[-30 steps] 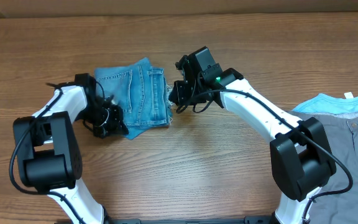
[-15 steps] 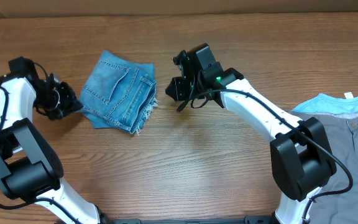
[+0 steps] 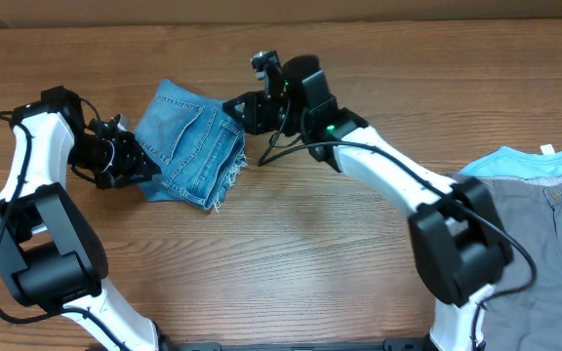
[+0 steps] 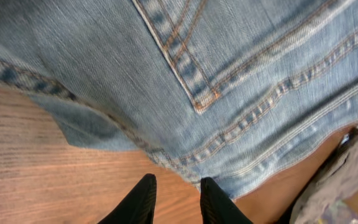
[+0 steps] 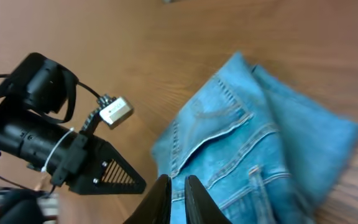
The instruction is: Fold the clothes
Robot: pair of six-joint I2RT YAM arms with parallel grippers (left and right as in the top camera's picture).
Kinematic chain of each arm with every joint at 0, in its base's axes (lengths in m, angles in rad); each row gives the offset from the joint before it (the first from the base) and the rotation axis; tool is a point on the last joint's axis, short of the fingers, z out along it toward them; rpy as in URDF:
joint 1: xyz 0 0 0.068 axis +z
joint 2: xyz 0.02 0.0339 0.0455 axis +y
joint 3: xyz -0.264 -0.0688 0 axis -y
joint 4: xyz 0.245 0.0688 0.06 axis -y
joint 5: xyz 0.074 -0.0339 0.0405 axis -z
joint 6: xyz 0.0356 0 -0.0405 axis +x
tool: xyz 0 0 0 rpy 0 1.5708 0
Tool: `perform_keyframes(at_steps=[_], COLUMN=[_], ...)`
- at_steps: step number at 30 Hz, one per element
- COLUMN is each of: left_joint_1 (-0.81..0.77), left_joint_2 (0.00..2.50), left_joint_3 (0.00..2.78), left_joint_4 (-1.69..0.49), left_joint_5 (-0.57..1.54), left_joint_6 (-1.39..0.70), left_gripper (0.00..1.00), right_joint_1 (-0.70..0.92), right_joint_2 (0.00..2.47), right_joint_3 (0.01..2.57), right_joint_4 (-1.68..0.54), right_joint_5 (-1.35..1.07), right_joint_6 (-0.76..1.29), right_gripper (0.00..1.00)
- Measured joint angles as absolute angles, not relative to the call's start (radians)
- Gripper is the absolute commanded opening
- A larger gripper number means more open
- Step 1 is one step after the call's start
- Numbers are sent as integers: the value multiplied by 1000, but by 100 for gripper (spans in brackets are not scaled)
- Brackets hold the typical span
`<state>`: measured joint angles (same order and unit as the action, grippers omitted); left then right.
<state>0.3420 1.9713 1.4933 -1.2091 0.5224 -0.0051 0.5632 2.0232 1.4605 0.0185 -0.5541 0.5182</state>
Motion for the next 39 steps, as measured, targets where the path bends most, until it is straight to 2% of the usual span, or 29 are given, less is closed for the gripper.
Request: perform_keyframes(at_steps=[4,7,8,10,12,16,20,22,25,35,37,39], left_joint_1=[342,342,342,342,342,342,342,342,342,342,342,342], left_joint_2=[1907,1804,1767,1698,1641,1612,1617,1619,1627,1646,1647,1656], left_joint_3=[1493,1493,1493,1493,1494,1491,1398,1299,1146,847,840,839], left_joint_4=[-1230,-1236,-1238,-1246,-1262,-1282,-1209,-1101,-952,-566,-525,-485], left_joint_5=[516,481,466,432,390,348,343,345,352,394,409,424], left_joint_6=[31,38,38,35,18,-33,-90,-133,-204,-369,-387,-396], left_gripper=[32,40,44,62,75,80,85,88,99,100,100,100], right_joint_1=[575,583,584,585,585,582,574,570,566,513,496,482], right_joint_2=[2147,2232,2254,2275,2275,2275,2275,2275,2275,2207,2144,2070], right_joint_3=[1460,1460,1460,1460,1460,1460,1460,1460,1460,1460,1460,1460], right_joint_4=[17,-11,-22,-42,-47,-55,-76,-99,-145,-382,-422,-455], right_joint_5=[-588,-600,-604,-615,-624,-660,-722,-741,-759,-746,-732,-719], right_joint_6=[566,582,585,591,595,587,581,578,567,476,466,453], right_gripper=[12,11,11,11,11,11,11,11,11,11,20,23])
